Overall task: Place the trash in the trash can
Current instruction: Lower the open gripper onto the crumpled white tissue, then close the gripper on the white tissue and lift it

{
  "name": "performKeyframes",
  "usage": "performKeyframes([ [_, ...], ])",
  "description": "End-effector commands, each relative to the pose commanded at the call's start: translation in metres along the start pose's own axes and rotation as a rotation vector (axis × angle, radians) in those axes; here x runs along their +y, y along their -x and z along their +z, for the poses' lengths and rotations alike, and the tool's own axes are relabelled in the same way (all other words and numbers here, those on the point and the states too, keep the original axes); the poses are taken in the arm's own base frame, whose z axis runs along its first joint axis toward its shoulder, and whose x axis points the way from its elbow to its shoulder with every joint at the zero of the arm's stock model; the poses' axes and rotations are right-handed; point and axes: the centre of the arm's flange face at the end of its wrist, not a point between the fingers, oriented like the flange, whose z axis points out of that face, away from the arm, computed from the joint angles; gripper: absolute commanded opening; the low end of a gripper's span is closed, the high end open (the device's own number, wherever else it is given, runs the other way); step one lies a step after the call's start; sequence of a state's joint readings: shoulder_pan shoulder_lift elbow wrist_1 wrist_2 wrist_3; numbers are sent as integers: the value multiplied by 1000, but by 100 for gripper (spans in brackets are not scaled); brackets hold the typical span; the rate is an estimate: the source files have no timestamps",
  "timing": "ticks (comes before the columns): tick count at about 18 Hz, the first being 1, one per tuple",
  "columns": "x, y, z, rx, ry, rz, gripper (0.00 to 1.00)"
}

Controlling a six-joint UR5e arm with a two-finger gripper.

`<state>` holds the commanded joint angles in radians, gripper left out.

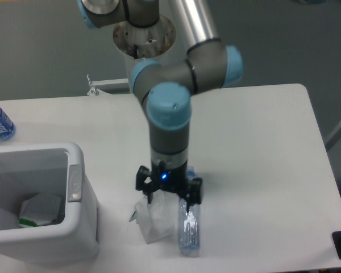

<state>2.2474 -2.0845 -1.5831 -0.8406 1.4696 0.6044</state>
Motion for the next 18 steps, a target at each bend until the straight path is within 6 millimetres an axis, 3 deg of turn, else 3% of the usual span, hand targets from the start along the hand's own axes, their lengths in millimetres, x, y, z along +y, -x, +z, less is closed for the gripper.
performKeyframes([
  [4, -2, -16, 35, 33, 40, 16, 100],
  [7, -3, -16, 39, 33, 42, 19, 100],
  [8, -3, -16, 41, 35, 44, 20, 91],
  [11, -2, -15, 40, 34, 45, 16, 24],
  [13, -3, -14, 36, 31, 42, 16, 0],
  [18, -4, -14, 29, 26, 33, 17, 0],
])
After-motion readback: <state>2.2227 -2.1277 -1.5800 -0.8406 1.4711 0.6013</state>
